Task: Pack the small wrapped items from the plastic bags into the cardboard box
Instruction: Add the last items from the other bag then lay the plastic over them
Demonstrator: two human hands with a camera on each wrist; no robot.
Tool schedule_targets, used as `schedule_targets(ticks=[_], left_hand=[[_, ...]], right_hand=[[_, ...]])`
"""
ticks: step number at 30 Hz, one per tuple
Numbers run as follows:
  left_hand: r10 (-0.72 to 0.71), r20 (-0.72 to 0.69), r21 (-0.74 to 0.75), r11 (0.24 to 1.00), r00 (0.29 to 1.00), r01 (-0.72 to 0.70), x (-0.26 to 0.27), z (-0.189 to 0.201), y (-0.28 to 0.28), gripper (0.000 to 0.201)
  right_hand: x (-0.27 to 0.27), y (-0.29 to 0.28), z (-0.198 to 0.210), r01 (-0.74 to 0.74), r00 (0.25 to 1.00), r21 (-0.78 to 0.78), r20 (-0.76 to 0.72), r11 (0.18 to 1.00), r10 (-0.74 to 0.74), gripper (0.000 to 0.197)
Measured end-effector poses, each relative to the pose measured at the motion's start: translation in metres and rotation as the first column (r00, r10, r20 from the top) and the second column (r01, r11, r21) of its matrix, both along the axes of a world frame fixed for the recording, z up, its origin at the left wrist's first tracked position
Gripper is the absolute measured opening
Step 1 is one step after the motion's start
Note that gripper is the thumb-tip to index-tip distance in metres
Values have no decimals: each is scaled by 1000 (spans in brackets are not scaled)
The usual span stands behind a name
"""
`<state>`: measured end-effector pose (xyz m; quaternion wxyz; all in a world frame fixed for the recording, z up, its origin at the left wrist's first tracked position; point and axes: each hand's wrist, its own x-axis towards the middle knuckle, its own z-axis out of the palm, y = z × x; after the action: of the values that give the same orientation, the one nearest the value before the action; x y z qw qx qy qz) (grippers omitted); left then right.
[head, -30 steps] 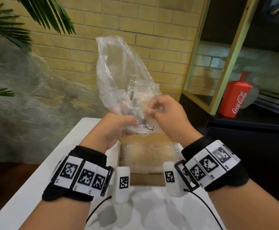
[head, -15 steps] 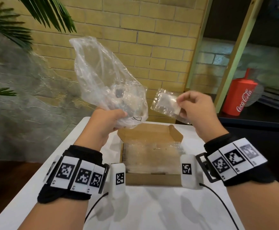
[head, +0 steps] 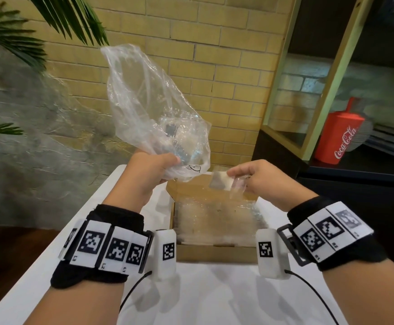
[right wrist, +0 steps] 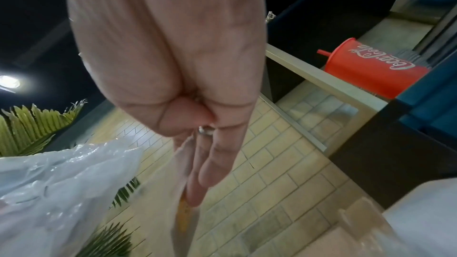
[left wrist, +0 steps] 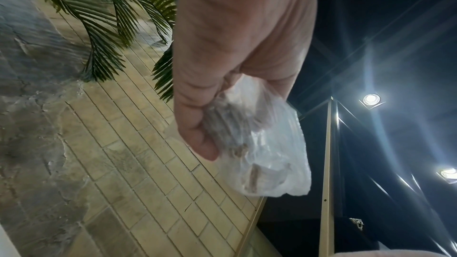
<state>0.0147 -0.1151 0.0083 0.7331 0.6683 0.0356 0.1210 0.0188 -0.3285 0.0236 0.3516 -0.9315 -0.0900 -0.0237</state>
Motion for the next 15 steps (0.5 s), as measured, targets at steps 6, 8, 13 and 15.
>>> schedule_targets(ticks=[6,8,13,15], left_hand=[[-22,12,-9,1000,1000,22,-2,1,-2,9],[-23,15,-11,1000,1000,23,-2,1,-2,10],[-34,-1,-8,999,999,34,-4,2,-5,9],[-39,0,-12,999,999,39,-4,2,-5,9]], right_hand=[[6,0,1,61,989,-169,143,984,-37,15],[8,0,0,95,981,-203,183,975,-58,5],[12,9,2,83,983,-338,184,938,-21,3],[13,12,2,67,985,-341,173,938,-7,9]])
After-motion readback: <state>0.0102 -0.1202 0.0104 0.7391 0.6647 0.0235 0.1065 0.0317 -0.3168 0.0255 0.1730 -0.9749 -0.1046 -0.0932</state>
